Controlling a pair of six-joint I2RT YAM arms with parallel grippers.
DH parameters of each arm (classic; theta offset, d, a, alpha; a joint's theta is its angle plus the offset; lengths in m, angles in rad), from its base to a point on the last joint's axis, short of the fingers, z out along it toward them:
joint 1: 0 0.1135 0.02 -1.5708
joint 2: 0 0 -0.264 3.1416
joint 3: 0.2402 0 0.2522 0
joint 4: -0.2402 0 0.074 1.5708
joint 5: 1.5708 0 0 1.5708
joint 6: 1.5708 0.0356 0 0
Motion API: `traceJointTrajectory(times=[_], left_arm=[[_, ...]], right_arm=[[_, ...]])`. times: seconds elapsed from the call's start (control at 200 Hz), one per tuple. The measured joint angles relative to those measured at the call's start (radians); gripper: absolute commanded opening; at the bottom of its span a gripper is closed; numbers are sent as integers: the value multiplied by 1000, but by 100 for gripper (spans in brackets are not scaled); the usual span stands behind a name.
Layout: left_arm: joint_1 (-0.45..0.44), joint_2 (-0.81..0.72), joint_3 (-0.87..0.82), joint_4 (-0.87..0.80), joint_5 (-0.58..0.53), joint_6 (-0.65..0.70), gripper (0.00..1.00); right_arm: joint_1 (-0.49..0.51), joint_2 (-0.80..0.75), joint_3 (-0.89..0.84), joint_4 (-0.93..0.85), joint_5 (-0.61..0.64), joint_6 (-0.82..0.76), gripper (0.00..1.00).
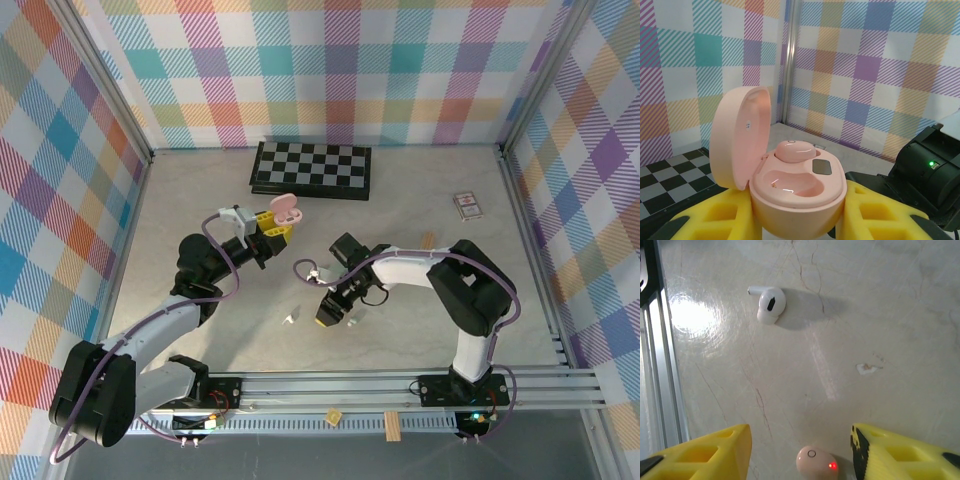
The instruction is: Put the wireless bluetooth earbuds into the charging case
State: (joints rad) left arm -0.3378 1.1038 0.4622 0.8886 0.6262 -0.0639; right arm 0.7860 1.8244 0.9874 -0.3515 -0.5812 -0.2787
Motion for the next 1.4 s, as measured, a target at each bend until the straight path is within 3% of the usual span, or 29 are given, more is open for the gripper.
traceJointTrajectory(times=[0.82,0.9,0.97,1.4], left_arm=[[0,10,0,-7,0,0,24],[0,10,0,-7,0,0,24],[0,10,0,-7,1,0,24],[0,23,0,-7,1,0,24]], right_arm=[[0,-2,-13,-45,8,25,26],[0,-2,-13,-47,9,30,27],[0,-2,-13,-48,9,34,34],[0,-20,-38,-45,-16,55,40]])
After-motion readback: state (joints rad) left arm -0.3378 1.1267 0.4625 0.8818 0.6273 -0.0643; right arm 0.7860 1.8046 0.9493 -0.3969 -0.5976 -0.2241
